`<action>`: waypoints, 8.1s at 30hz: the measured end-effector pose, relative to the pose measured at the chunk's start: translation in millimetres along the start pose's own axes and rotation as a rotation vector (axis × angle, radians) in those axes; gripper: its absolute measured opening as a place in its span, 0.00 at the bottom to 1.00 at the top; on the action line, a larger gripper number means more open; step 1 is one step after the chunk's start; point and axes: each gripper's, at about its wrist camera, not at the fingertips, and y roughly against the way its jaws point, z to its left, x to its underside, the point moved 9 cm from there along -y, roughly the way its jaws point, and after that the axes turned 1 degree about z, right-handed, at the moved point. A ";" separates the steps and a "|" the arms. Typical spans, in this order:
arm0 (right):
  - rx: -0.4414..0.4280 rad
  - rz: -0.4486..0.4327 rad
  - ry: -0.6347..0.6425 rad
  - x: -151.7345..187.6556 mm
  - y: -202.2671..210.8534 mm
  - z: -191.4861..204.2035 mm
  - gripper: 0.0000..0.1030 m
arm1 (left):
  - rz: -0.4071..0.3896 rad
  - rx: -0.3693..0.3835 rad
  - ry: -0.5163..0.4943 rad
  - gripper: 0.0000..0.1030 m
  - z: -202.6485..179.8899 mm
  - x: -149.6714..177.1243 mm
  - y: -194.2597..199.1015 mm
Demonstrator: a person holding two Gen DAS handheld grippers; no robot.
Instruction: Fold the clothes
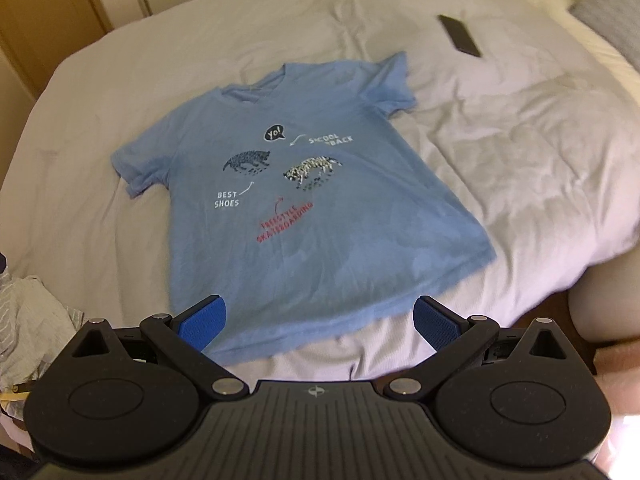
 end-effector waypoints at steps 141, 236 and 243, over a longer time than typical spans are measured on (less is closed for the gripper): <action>-0.595 -0.006 -0.166 -155.5 -311.6 171.7 0.22 | -0.091 0.191 -0.288 0.27 161.4 -149.3 -354.5; -0.589 0.013 0.544 -288.4 -333.9 195.1 0.42 | -0.157 -0.264 -0.687 0.01 -22.2 -53.7 -346.9; -0.640 0.065 0.746 -295.1 -378.3 261.8 0.42 | -0.140 -0.261 -0.595 0.01 -10.5 -51.1 -345.6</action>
